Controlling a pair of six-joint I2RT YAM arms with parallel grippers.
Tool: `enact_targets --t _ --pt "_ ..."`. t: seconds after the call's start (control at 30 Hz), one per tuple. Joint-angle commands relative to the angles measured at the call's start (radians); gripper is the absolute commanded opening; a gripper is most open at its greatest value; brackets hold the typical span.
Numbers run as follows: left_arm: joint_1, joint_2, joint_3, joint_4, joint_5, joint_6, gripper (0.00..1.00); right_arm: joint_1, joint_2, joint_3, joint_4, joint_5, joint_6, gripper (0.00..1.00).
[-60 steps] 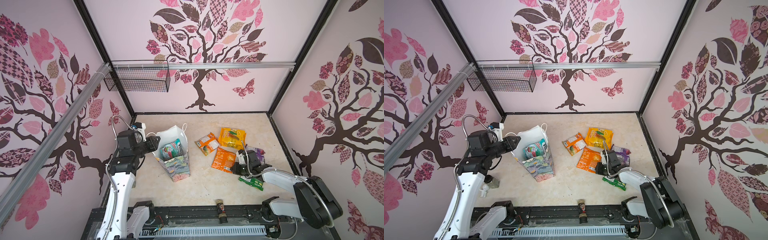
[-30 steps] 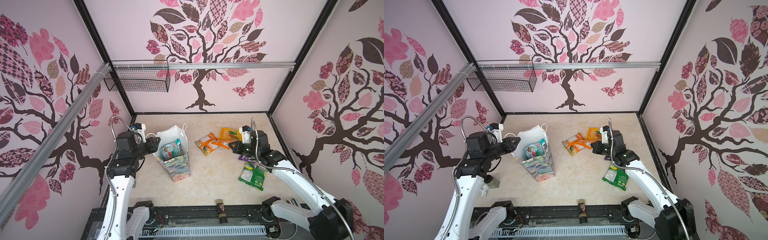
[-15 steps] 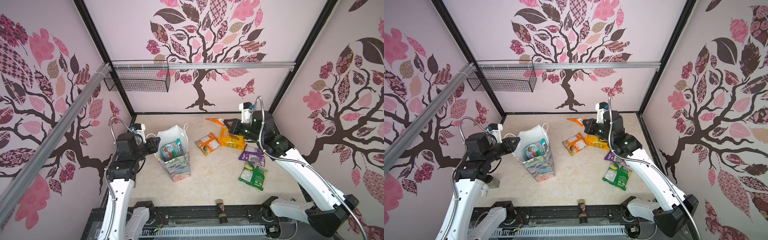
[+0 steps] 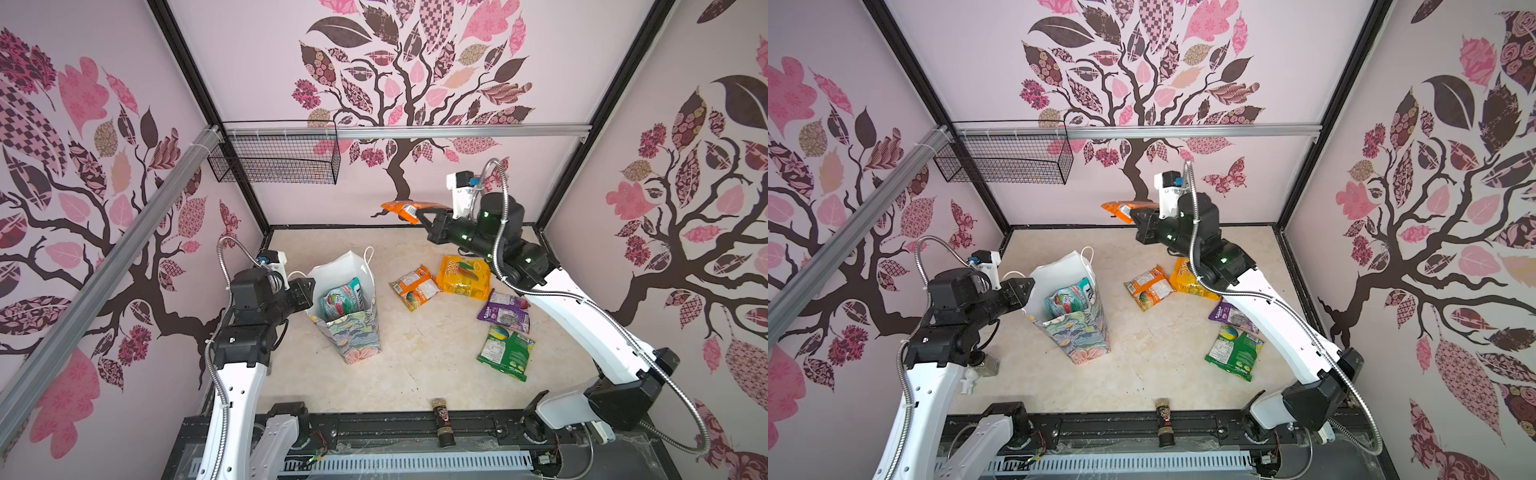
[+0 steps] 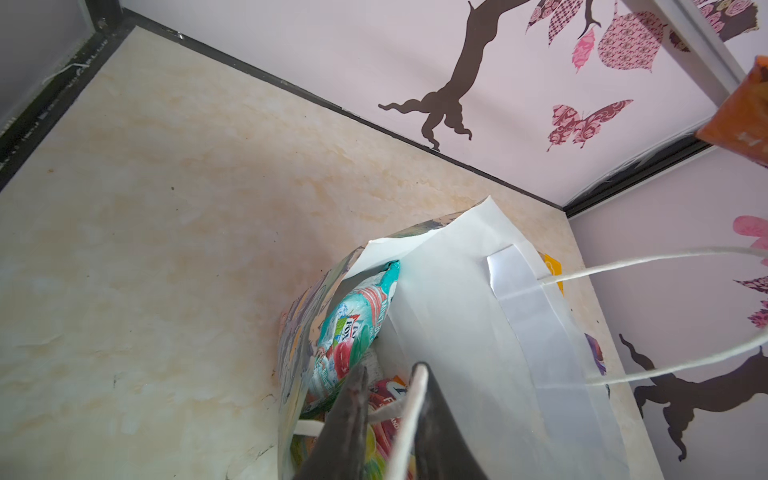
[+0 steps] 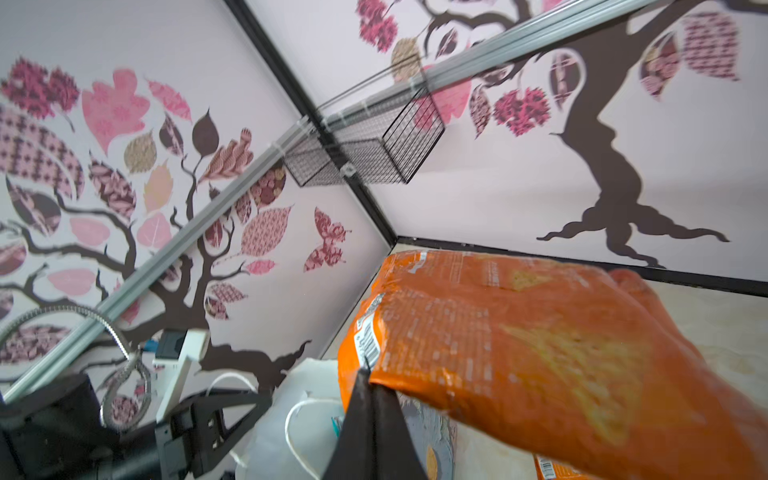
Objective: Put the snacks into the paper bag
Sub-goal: 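Carry the orange chip bag over the paper bag opening with the right gripper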
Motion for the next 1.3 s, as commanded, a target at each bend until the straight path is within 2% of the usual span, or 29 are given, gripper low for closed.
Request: enact_targets --t 0.0,0.2,0.37,0.53,0.63,0.7,0.93,1.13,1.27 --pt "-0.005 0.000 0.067 -0.048 -0.044 0.038 0.23 0.041 0.063 0.077 -0.016 -0.027 -0.089 0.00" --pt "-0.004 0.001 0.054 -0.025 -0.025 0.027 0.23 0.129 0.035 0.120 -0.058 0.048 -0.166 0.00" --pt "-0.005 -0.006 0.058 -0.024 -0.008 0.016 0.23 0.204 -0.025 0.082 -0.010 0.052 -0.193 0.00" --pt "-0.004 -0.015 0.057 -0.014 0.011 0.007 0.23 0.269 -0.050 0.075 0.013 0.023 -0.214 0.00" --pt "-0.004 -0.018 0.061 -0.022 0.005 0.012 0.24 0.296 -0.051 0.081 0.014 -0.034 -0.230 0.00" --pt "-0.005 -0.020 0.066 -0.028 -0.002 0.015 0.26 0.304 -0.043 0.094 0.003 -0.095 -0.240 0.00" --pt "-0.004 -0.039 0.087 -0.063 -0.040 0.030 0.33 0.309 -0.002 0.140 -0.056 -0.191 -0.249 0.00" --pt "-0.004 -0.043 0.105 -0.109 -0.065 0.054 0.42 0.358 0.065 0.233 -0.160 -0.193 -0.311 0.00" --pt "-0.004 -0.048 0.120 -0.134 -0.075 0.067 0.43 0.358 0.112 0.280 -0.226 -0.190 -0.351 0.00"
